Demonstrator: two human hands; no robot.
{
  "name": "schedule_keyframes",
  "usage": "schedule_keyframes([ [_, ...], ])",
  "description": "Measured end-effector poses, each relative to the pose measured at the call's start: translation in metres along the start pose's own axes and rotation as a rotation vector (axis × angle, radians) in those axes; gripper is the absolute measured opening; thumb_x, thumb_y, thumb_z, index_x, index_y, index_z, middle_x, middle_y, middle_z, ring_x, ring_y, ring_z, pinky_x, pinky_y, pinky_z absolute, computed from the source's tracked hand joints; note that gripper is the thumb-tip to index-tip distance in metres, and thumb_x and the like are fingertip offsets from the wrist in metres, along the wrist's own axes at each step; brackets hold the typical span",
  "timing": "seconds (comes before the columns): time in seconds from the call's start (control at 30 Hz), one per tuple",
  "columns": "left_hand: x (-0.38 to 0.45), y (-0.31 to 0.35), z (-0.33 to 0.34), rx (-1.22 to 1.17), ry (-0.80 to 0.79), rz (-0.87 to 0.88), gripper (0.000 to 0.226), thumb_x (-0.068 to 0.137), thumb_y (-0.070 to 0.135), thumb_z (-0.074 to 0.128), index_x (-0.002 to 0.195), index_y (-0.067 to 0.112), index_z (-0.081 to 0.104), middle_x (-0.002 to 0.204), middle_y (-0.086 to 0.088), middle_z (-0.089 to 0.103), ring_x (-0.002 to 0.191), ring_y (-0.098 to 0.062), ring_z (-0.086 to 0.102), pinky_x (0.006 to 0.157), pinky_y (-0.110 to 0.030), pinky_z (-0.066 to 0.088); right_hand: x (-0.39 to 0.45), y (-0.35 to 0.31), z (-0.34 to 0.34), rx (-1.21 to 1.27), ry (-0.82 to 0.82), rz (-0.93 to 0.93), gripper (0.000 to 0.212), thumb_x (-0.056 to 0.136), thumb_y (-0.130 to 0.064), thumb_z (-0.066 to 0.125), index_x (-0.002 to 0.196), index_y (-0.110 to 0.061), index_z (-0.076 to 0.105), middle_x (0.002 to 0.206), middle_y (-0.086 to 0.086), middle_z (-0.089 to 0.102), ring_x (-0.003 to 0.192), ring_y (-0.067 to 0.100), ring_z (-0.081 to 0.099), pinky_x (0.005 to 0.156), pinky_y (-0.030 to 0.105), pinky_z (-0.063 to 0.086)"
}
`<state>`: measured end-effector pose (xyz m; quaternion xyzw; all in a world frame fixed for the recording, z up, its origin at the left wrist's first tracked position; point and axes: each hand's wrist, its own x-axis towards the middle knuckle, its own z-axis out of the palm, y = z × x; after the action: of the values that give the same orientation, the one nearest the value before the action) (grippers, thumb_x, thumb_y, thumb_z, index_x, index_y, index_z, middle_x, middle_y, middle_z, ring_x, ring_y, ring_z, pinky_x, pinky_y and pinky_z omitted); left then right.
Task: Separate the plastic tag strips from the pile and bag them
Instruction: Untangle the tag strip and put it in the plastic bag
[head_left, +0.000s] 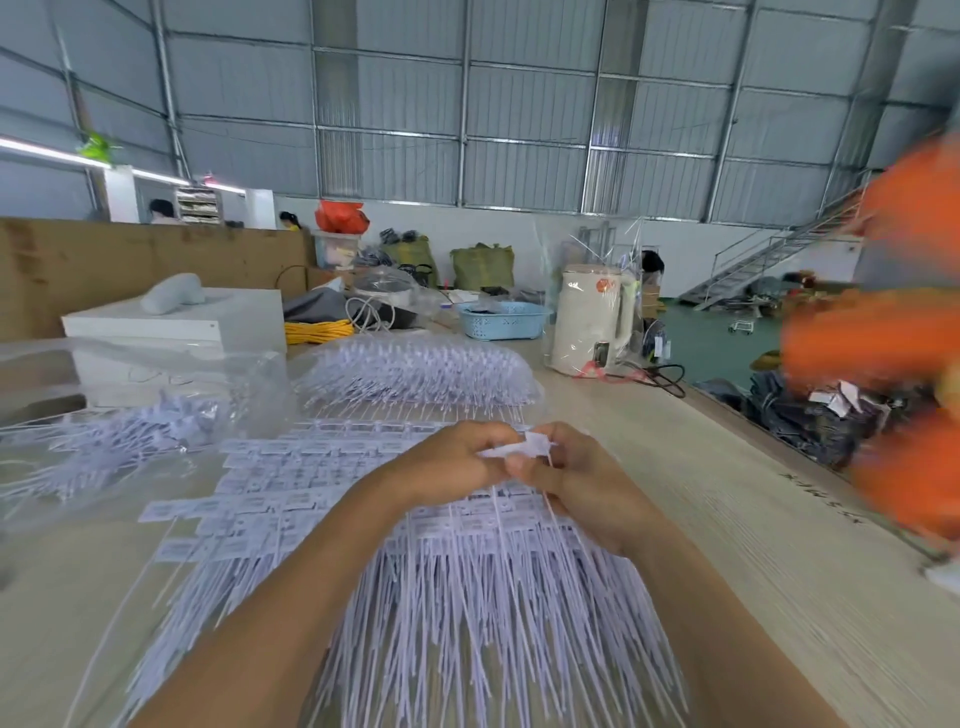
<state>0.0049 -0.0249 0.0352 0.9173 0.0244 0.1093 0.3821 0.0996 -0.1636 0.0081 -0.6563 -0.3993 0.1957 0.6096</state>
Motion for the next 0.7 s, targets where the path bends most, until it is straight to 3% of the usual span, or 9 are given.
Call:
schedule_keyframes([
  [0.17,-0.001,-0.007,-0.005,0.000,0.008,-0.049,0.028,0.084,0.027,0.069,0.102,0.028,0.047,0.093,-0.011,0.066,0.079,-0.017,0.059,0.074,-0.032,0.046,0.001,0.000,0.003,-0.052,0.019,0.033,0.020,0.089,-0.019,0.062,0.095,-0.005,0.050,0.069,0.006,0.044,0.051,0.009,0.038,0.043,0.018,0.033],
  [0.27,-0.003,-0.012,-0.012,0.007,0.002,-0.084,0.011,0.082,0.029,0.071,0.083,0.020,0.064,0.075,0.003,0.070,0.069,-0.007,0.061,0.075,-0.029,0.049,0.001,0.000,0.001,-0.061,0.079,-0.010,0.017,0.088,-0.014,0.063,0.084,-0.009,0.048,0.061,0.002,0.047,0.046,0.008,0.036,0.041,0.019,0.031],
  [0.33,-0.003,-0.013,-0.014,0.034,-0.021,-0.063,0.019,0.087,0.027,0.066,0.071,0.017,0.067,0.061,0.009,0.066,0.059,-0.002,0.059,0.070,-0.026,0.048,0.001,0.002,0.001,-0.042,0.064,-0.001,0.017,0.087,-0.014,0.065,0.082,-0.010,0.050,0.055,-0.003,0.046,0.049,0.010,0.035,0.041,0.019,0.030],
  [0.4,-0.004,-0.013,-0.013,0.021,-0.042,-0.049,0.021,0.090,0.022,0.062,0.071,0.014,0.065,0.059,0.008,0.065,0.057,-0.004,0.060,0.069,-0.026,0.050,0.000,0.002,0.002,-0.057,0.037,0.008,0.017,0.086,-0.018,0.067,0.082,-0.010,0.052,0.057,-0.001,0.043,0.050,0.012,0.032,0.041,0.018,0.028],
  [0.5,-0.005,-0.012,-0.011,0.031,-0.049,-0.061,0.025,0.093,0.022,0.058,0.071,0.011,0.060,0.057,0.005,0.062,0.055,-0.009,0.059,0.067,-0.026,0.049,-0.001,0.002,0.002,-0.109,0.020,-0.029,0.019,0.086,-0.020,0.066,0.077,-0.010,0.053,0.057,0.002,0.056,0.042,0.009,0.034,0.038,0.017,0.028],
  [0.63,-0.002,-0.012,-0.007,-0.003,0.053,-0.114,0.035,0.092,0.023,0.059,0.059,0.013,0.057,0.043,0.009,0.048,0.043,-0.005,0.042,0.055,-0.021,0.034,0.001,0.004,0.008,-0.277,0.040,-0.191,0.012,0.089,-0.008,0.061,0.078,-0.004,0.059,0.062,0.004,0.057,0.045,-0.001,0.043,0.047,0.010,0.033],
  [0.7,0.000,-0.011,-0.007,-0.129,0.065,-0.169,0.035,0.091,0.017,0.061,0.056,0.012,0.060,0.038,0.011,0.047,0.036,-0.001,0.040,0.049,-0.017,0.033,0.002,0.006,0.011,-0.397,0.094,-0.316,0.012,0.088,-0.002,0.060,0.076,-0.003,0.060,0.064,0.005,0.052,0.057,0.007,0.044,0.055,0.016,0.034],
])
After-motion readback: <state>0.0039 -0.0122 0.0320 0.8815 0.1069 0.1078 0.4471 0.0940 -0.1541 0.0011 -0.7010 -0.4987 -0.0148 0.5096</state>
